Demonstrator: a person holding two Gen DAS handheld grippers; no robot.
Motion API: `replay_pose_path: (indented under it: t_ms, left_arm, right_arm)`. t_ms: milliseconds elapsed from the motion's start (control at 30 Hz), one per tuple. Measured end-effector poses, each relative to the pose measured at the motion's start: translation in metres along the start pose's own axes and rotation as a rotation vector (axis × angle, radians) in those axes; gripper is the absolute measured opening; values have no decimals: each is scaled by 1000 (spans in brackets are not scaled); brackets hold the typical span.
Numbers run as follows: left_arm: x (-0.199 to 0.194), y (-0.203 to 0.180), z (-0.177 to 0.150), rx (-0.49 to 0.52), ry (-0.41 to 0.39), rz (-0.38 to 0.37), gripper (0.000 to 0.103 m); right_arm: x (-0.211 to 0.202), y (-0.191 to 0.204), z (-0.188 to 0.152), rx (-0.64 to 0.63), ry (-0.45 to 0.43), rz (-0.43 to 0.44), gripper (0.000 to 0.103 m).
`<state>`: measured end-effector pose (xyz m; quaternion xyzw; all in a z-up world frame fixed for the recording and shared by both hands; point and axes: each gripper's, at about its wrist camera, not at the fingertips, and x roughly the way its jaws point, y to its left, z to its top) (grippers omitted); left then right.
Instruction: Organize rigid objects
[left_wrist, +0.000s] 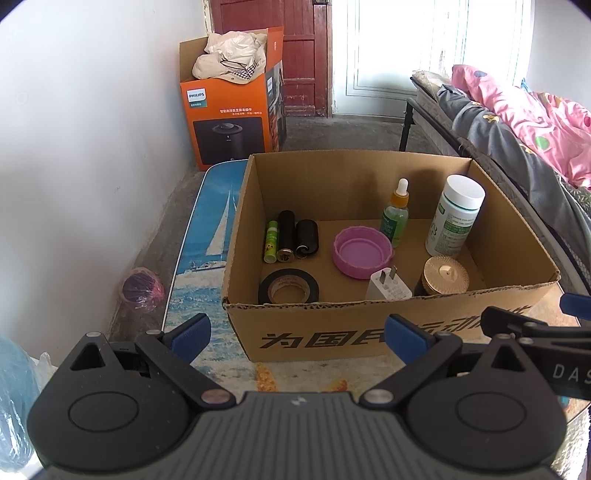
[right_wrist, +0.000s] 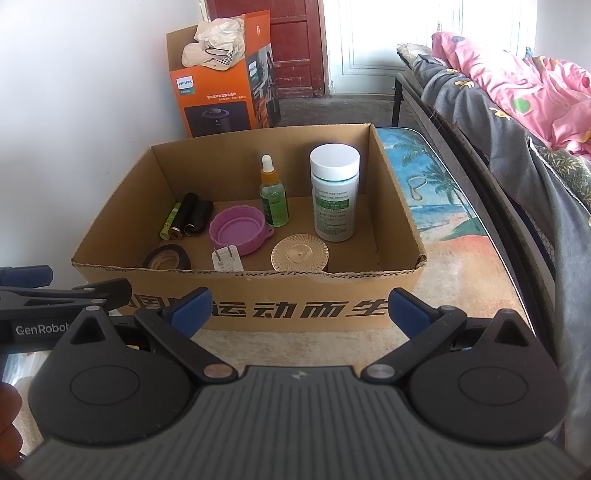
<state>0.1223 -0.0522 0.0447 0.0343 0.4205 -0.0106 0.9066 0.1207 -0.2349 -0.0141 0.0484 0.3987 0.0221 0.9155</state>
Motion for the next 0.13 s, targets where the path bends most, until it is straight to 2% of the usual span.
replay_pose_path:
  t_ms: [133]
  left_arm:
    - [-2,0,1,0,-3,2,101]
  right_arm:
    - [-1,0,0,0,-1,1,102]
